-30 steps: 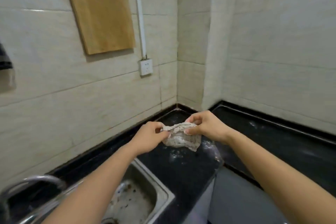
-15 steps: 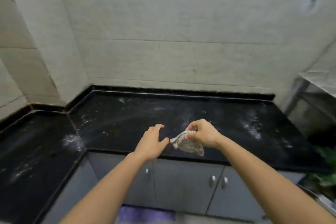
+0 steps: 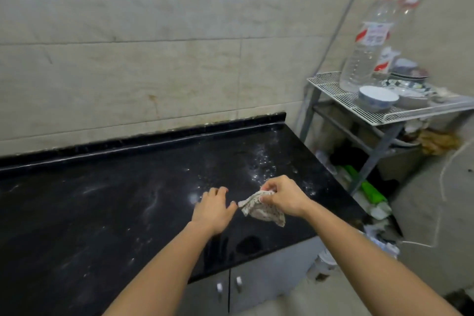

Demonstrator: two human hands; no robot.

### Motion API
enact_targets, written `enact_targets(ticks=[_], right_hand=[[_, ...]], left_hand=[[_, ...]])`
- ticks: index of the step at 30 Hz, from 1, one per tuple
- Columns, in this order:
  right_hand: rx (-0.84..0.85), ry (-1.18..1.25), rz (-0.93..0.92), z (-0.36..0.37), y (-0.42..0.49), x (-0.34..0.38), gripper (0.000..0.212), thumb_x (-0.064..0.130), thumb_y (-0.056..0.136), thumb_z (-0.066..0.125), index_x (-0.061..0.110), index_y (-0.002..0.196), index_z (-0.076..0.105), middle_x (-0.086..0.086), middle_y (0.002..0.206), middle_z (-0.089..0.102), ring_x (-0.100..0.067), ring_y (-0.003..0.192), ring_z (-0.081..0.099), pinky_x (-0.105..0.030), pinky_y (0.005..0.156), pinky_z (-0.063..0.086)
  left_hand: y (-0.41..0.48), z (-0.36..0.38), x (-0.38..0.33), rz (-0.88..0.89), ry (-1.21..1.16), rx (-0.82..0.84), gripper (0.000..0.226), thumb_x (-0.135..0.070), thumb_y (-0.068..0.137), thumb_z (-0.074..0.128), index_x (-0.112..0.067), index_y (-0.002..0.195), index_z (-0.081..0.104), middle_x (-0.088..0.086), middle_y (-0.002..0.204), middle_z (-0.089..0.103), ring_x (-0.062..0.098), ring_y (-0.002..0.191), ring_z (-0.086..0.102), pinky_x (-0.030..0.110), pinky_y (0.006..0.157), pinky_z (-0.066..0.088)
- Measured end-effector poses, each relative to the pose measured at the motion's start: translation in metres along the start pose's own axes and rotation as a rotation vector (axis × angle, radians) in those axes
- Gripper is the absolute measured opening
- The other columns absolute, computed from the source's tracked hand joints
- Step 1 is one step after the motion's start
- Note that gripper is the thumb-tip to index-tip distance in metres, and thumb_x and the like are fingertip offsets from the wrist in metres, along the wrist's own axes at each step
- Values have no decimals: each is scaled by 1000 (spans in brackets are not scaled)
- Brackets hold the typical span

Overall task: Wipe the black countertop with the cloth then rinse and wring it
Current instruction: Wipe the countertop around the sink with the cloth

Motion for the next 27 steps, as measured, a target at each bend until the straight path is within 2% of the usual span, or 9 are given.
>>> enact_targets(ticks=[5,8,11,14,16,21,24,27], right_hand=[[-13,4,70,-43,78,-35,6,17,82,71,21,77,70,2,80,69,-8,78,62,-17,60,41],[-43,49,108,-62,118,-56,5,16,82,71,18,78,70,1,81,69,-9,77,60,-19,64,45],[-58,108,151,-77,154,-78,4,12,80,72,15,78,71,-3,80,70,-13,77,62,-33,75,51],[-81,154,172,-96,188,-98,13,11,79,74,21,71,70,0,76,69,-13,75,62,-33,78,51],[-91,178,180,-110,210,-113,12,12,79,74,22,73,70,0,78,70,-14,77,64,-32,77,51],[-126,169,134,-149,271,-146,9,11,83,69,19,77,69,1,77,69,-18,79,66,-30,71,53],[-192,102,67,-176,298,-161,3,14,85,67,17,87,68,6,73,63,-14,74,61,-22,63,42],[-260,-58,-51,-188,307,-177,10,16,88,65,14,96,71,5,72,62,-12,68,56,-17,56,36]], left_hand=[[91,23,-7,-73,-15,88,52,-42,96,36,-17,142,31,7,143,36,26,130,34,45,103,36],[128,36,-6,-115,-13,108,53,-41,97,36,-15,142,29,8,145,32,27,132,31,44,103,34],[154,48,-7,-154,-29,87,57,-41,97,36,-14,145,23,13,154,19,29,140,20,44,112,26],[176,58,-9,-199,-86,44,65,-40,99,35,-11,150,8,12,159,3,28,146,3,42,118,14],[188,66,-11,-229,-89,24,68,-41,100,31,-11,151,-1,11,159,-6,26,146,-5,41,119,8],[211,91,-16,-350,-33,14,67,-43,101,24,-12,150,-9,9,156,-22,23,144,-19,38,119,-3],[219,104,-20,-434,-27,-23,67,-45,100,20,-11,150,-10,8,155,-25,22,143,-23,37,118,-7],[221,112,-20,-509,-5,-64,67,-47,99,14,-11,149,-12,7,155,-25,20,142,-24,36,117,-9]])
Point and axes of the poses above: each hand's wrist, its own y-axis towards the middle knuckle, its own z-axis out of the palm, x = y × z, the point moved 8 cm from there along y, towards the middle knuckle
